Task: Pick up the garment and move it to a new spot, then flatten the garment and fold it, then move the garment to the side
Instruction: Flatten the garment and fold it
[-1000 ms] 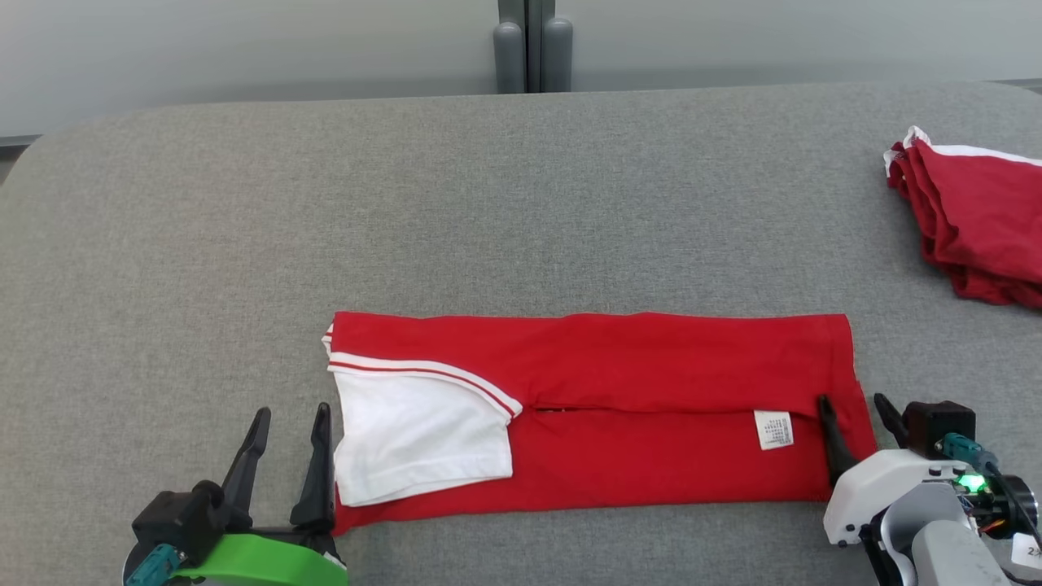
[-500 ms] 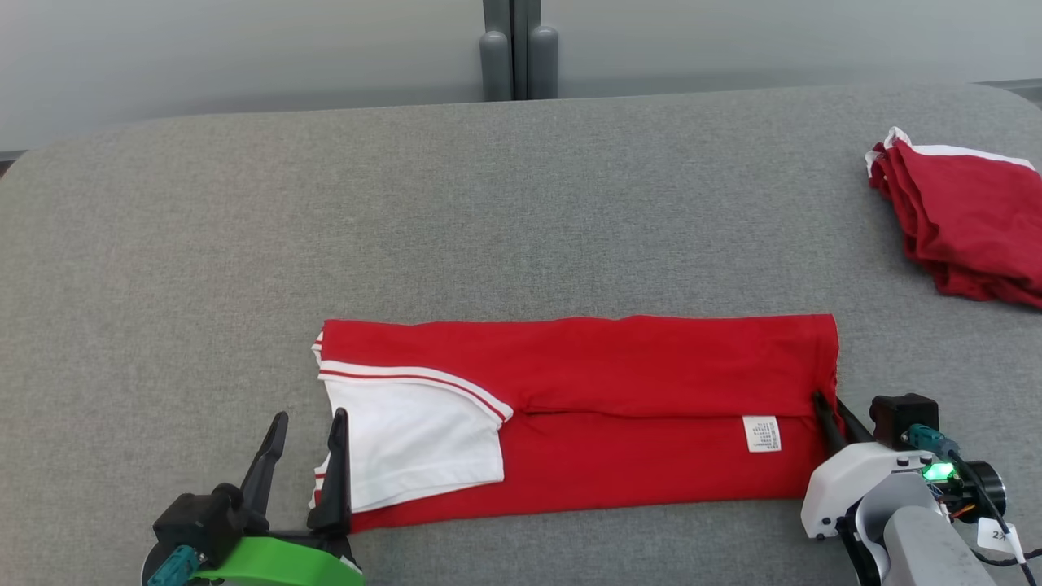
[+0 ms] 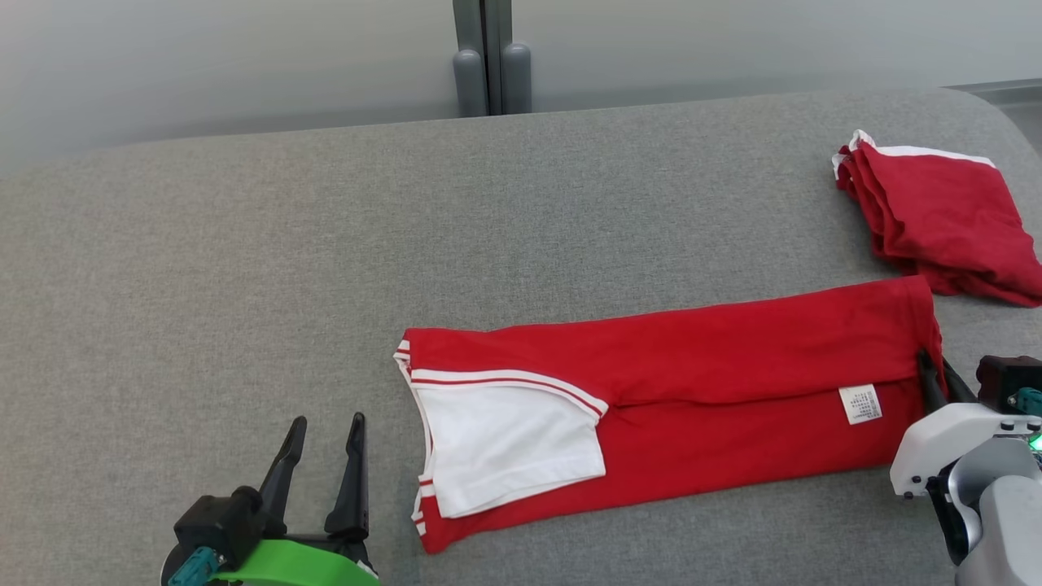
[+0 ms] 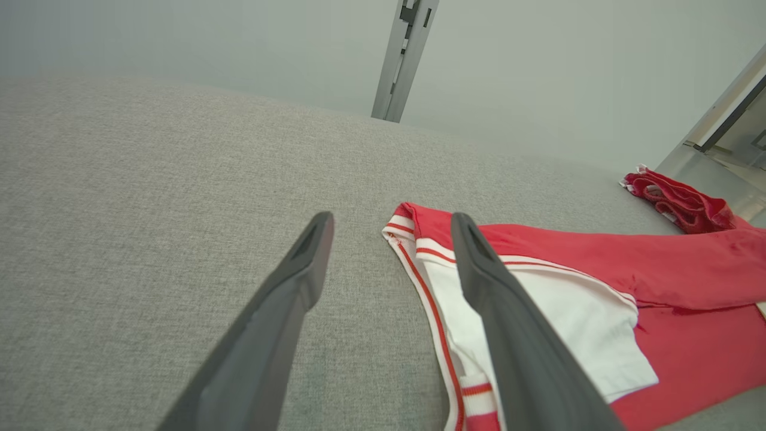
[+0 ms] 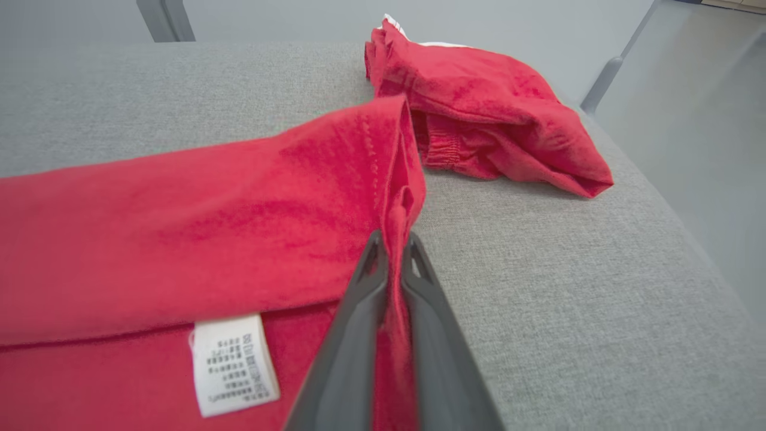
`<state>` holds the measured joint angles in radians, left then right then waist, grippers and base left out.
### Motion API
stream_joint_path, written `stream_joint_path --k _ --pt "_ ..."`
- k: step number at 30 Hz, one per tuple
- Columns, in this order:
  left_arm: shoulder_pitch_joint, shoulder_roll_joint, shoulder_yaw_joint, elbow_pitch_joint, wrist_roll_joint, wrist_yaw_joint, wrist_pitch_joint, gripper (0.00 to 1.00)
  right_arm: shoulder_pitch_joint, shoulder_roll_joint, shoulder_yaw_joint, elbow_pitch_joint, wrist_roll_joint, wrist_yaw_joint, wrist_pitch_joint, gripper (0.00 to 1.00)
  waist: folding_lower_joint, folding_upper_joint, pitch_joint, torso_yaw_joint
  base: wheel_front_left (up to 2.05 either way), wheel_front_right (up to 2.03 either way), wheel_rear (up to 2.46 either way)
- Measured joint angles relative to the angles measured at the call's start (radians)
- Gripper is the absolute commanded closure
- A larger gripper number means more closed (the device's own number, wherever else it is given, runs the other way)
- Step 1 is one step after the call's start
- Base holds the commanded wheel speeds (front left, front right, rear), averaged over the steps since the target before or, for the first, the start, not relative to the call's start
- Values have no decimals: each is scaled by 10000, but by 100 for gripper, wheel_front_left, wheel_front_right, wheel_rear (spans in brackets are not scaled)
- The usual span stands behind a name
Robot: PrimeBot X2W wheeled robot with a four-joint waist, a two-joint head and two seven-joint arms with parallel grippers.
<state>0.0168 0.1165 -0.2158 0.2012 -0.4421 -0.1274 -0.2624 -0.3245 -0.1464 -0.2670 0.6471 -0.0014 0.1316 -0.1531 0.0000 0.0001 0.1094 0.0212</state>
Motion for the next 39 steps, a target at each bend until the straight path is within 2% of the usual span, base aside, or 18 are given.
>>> stream_joint_path --k 5,14,20,26,31,39 --pt "10 -46 -65 107 23 -2 0 0 371 320 385 -1106 853 -2 640 100 0 0 -71 -43 0 0 0" --pt "12 -58 -359 270 10 -4 2 0 939 867 2844 -3246 2658 -2 1804 100 0 0 -248 51 0 0 0" --pt "11 12 -493 320 -79 -13 0 0 1102 941 4535 -3979 3822 -4 2119 100 0 0 -353 294 0 0 0" --pt "-8 27 -658 376 -176 -13 2 0 788 970 6454 -3879 5392 -6 1791 100 0 0 -410 580 0 0 0" --pt "-139 10 -821 424 -234 -13 0 0 92 976 7979 -3214 6249 -6 1423 100 0 0 -390 863 0 0 0" --pt "-361 -56 -976 474 -309 -13 2 0 -1017 974 9221 -1766 7097 -8 792 100 0 0 -254 1375 0 0 0"
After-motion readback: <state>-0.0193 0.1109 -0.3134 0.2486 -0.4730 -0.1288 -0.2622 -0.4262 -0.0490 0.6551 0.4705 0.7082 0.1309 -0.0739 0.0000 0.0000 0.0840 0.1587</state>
